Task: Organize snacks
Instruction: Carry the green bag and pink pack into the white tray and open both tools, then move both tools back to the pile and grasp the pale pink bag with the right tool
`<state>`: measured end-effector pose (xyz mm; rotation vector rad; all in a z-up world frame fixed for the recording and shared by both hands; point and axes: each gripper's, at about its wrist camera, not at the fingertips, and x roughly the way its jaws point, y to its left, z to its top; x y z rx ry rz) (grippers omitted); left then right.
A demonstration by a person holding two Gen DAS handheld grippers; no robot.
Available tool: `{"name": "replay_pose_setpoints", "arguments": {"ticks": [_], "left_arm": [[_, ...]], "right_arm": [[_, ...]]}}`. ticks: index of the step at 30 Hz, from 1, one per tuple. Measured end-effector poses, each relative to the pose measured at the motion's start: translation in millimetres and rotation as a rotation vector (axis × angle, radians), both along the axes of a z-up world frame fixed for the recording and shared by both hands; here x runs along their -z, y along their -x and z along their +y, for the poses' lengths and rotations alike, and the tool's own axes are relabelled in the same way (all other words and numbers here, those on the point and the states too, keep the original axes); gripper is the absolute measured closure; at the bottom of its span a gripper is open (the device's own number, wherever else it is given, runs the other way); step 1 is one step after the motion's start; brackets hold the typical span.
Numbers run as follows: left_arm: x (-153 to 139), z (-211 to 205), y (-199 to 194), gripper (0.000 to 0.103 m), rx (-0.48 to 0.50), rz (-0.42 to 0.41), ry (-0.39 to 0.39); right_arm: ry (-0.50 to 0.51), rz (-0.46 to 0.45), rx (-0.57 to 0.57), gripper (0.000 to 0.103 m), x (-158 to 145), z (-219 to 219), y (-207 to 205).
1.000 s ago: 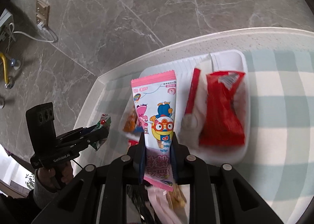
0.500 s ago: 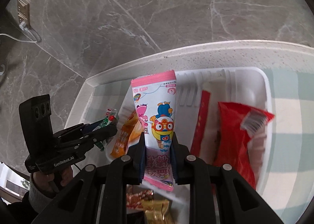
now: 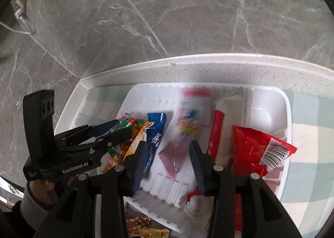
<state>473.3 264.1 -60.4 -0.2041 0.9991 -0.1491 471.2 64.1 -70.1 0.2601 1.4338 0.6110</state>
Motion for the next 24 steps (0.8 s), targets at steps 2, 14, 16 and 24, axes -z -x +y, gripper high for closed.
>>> {"name": "replay_pose_setpoints", "arguments": {"ticks": [2,14,16,24], "left_arm": [[-3,0,1,0.053,-0.008,-0.013,-0.005],[-40,-6,52,0.052,-0.021,-0.083,0.004],[-41,-7,65,0.052,-0.018,-0.083,0.019],[-36,-35,117,0.051,0.104,-0.047,-0.006]], "right_arm": [[-0.005,-0.023,-0.008,0.056,-7,-1,3],[-0.005,-0.116,-0.07,0.053,-52,-20,50],[0.003,-0.122,-0.085,0.051,-57,-23,63],[0.027,-0.097,-0.134,0.049,-56,-35,114]]}}
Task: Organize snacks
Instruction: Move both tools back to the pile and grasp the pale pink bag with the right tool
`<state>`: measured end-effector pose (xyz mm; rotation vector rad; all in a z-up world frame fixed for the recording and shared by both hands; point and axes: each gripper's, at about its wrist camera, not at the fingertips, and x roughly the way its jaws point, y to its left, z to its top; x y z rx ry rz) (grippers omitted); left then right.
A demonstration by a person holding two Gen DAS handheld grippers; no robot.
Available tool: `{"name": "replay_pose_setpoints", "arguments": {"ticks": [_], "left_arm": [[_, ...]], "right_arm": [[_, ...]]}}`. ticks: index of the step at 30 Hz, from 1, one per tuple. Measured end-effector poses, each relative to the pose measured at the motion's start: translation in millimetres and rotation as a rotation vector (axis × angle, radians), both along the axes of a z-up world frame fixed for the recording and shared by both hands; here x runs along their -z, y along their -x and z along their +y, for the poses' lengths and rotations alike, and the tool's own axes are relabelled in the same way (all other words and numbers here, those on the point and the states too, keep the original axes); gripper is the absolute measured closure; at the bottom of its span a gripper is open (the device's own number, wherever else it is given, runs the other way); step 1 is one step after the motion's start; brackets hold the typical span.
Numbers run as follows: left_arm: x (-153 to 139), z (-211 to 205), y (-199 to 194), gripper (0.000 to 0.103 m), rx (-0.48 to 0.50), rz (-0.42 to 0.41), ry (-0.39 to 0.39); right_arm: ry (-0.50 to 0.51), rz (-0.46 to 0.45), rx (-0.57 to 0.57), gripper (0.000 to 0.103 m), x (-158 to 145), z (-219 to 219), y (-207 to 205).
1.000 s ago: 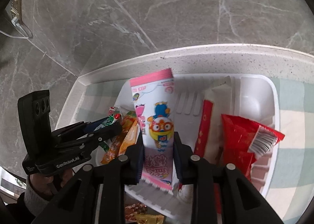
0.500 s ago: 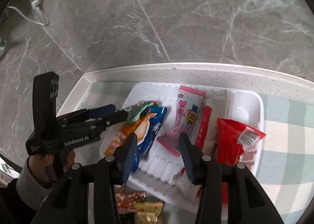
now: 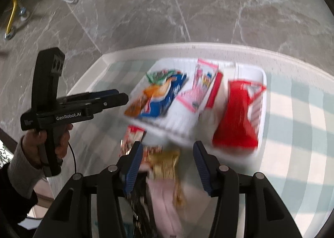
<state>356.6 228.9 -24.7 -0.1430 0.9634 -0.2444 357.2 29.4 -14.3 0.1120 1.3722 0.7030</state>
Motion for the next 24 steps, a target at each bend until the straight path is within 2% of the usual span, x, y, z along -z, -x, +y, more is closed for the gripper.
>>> {"name": "replay_pose_setpoints", "arguments": {"ticks": [7,10,24], "left_arm": [[17,-39,27,0.051,0.161,0.04,-0.075],[24,-56,32,0.051,0.229,0.05,-0.134],[49,-81,28,0.051,0.365,0.082,-0.316]], "right_arm": [[0.059,0.034,-0.047,0.049,14,-8,39],[0.067,0.046,-0.051,0.049,19,-11,48],[0.103,0.047,-0.083,0.049,28,-6,67]]}}
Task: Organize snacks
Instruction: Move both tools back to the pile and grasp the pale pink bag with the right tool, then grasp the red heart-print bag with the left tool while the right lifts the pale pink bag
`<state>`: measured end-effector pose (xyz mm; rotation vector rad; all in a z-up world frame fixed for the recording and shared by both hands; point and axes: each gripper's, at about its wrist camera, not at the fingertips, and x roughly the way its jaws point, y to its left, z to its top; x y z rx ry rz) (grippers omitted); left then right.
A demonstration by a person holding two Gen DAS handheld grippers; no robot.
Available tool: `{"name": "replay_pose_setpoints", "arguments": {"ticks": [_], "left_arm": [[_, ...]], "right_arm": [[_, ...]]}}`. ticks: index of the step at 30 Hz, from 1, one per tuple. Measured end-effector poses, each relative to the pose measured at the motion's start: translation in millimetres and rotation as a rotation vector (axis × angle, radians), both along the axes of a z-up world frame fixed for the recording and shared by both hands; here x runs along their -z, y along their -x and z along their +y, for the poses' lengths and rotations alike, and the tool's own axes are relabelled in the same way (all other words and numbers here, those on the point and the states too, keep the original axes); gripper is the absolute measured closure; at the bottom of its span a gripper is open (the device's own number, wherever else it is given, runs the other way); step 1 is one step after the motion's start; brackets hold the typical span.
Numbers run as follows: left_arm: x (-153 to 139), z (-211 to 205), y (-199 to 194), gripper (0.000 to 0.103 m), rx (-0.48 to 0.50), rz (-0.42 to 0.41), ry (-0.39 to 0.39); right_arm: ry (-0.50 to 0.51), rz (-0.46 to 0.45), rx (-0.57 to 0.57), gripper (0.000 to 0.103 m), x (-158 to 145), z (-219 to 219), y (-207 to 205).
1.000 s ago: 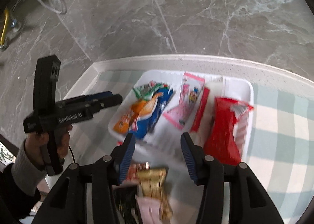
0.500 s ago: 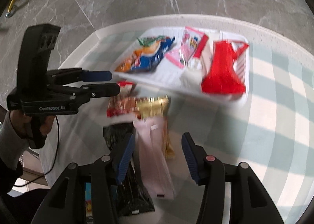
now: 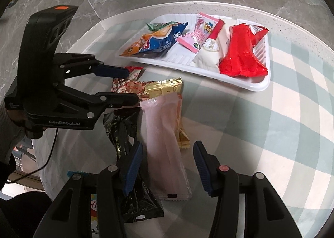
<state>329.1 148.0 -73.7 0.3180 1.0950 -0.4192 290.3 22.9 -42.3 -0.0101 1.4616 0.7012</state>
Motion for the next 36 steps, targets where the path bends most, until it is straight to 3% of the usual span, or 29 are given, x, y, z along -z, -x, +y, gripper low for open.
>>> {"name": "replay_pose_setpoints", "arguments": {"ticks": [17,26,36], "left_arm": [[11,-22,-1,0.051,0.101,-0.03,-0.124],[13,-22,8,0.053,0.119,-0.002,-0.086],[16,-19,44,0.058,0.114,0.051,0.012]], "right_arm": [[0.017,-0.008,-0.026,0.05,8,4,1],[0.007,-0.023,-0.037,0.069,7,9,9],[-0.038,0.001,-0.072,0.071,-4,13,45]]}}
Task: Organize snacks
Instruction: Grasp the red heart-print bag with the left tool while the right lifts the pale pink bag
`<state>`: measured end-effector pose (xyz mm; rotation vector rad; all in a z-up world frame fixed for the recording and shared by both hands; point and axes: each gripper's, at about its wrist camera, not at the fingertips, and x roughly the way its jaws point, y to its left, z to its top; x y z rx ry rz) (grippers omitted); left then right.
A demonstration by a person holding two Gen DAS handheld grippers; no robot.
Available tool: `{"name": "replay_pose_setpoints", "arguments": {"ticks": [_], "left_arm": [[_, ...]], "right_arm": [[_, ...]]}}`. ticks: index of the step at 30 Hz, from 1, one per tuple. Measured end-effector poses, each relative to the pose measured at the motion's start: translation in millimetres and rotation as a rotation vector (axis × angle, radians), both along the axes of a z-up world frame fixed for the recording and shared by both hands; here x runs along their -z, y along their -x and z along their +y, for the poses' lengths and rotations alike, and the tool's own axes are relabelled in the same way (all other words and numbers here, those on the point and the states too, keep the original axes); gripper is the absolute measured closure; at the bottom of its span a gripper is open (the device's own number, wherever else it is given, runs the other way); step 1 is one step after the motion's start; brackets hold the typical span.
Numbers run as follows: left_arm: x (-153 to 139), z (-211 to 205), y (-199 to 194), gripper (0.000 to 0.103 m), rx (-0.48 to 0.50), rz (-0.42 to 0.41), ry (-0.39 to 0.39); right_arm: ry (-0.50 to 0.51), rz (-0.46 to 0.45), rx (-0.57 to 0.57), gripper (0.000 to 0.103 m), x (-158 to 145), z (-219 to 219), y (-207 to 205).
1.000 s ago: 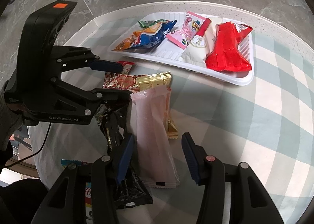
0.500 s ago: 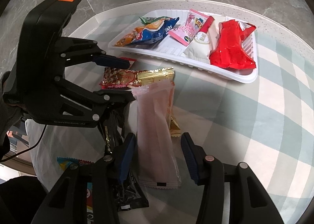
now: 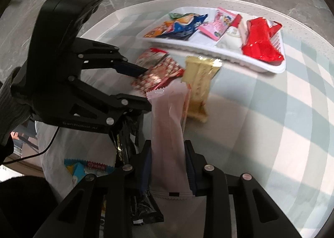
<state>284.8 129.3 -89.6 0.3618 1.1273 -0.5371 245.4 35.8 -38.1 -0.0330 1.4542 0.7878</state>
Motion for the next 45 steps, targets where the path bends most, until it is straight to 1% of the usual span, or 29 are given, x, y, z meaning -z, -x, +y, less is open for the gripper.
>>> {"name": "replay_pose_setpoints", "arguments": {"ticks": [4,9,11,12,15,18,20,25,30,31,38,41,42,43,44,45], "left_arm": [[0,2,13,0.059,-0.02,0.007,0.025],[-1,6,13,0.059,-0.071,0.019,0.047],[-3,12,10,0.059,-0.114,0.018,0.06],[-4,17,6,0.057,-0.147,0.026,0.084],[-8,33,-4,0.057,-0.235,0.057,0.155],[-14,43,-12,0.054,-0.294,0.063,0.201],[-16,44,-17,0.054,-0.312,0.06,0.208],[-15,37,-28,0.054,-0.319,0.068,0.177],[-8,22,-38,0.053,-0.325,0.075,0.154],[-5,19,-40,0.053,-0.329,0.079,0.138],[-1,-1,-47,0.053,-0.32,0.04,0.063],[0,-3,-46,0.054,-0.314,0.03,0.062],[0,-2,-46,0.054,-0.316,0.029,0.067],[0,-2,-46,0.06,-0.315,0.023,0.058],[0,0,-44,0.065,-0.317,0.016,0.048],[-1,1,-43,0.073,-0.313,0.014,0.058]], "right_arm": [[-0.002,0.002,-0.004,0.071,-3,1,12],[-0.007,0.012,0.021,0.071,-3,-3,13],[-0.006,0.013,0.027,0.071,-4,-3,14],[-0.002,0.009,0.027,0.071,-5,-2,14],[0.001,0.009,0.041,0.07,-5,-5,15],[-0.001,0.011,0.055,0.07,-6,-7,16],[-0.001,0.01,0.062,0.07,-5,-7,16],[0.003,0.007,0.067,0.07,-5,-6,16],[0.01,0.004,0.071,0.07,-5,-5,15],[0.012,0.002,0.07,0.07,-5,-5,15],[0.025,-0.012,0.06,0.07,-5,-1,14],[0.032,-0.022,0.051,0.07,-5,0,13],[0.037,-0.026,0.048,0.072,-5,1,13],[0.038,-0.028,0.045,0.073,-5,1,12],[0.045,-0.034,0.043,0.078,-4,1,12],[0.048,-0.036,0.043,0.082,-4,0,11]]}}
